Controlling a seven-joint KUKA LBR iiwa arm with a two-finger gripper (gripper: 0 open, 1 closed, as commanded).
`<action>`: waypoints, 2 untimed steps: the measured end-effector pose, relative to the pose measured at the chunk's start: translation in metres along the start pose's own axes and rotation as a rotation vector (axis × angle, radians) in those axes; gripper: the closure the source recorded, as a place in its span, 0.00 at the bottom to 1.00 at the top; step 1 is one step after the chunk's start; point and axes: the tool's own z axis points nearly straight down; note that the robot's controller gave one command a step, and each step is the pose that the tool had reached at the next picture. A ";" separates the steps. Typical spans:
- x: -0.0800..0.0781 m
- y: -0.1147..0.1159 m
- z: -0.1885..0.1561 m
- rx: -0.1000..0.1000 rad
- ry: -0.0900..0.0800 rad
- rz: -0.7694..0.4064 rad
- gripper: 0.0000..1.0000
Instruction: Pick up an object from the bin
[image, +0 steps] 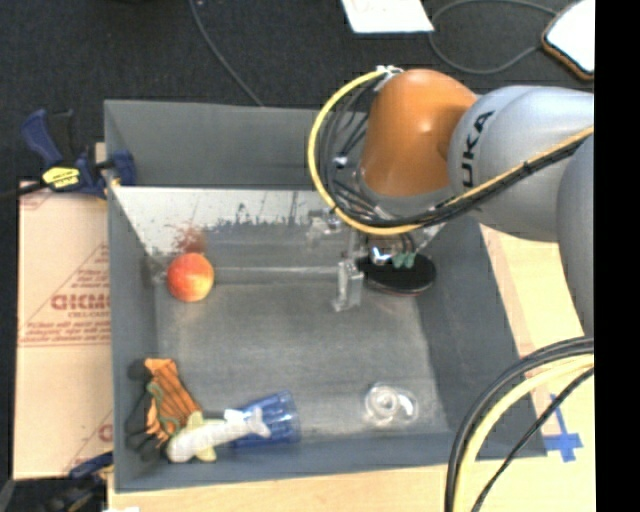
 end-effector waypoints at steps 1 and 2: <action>0.076 -0.003 -0.019 0.001 -0.003 -0.037 0.00; 0.082 -0.034 0.055 -0.001 0.002 -0.033 0.00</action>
Offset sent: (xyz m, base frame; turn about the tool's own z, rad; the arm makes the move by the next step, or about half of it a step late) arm -0.0731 -0.0473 -0.0542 -0.0364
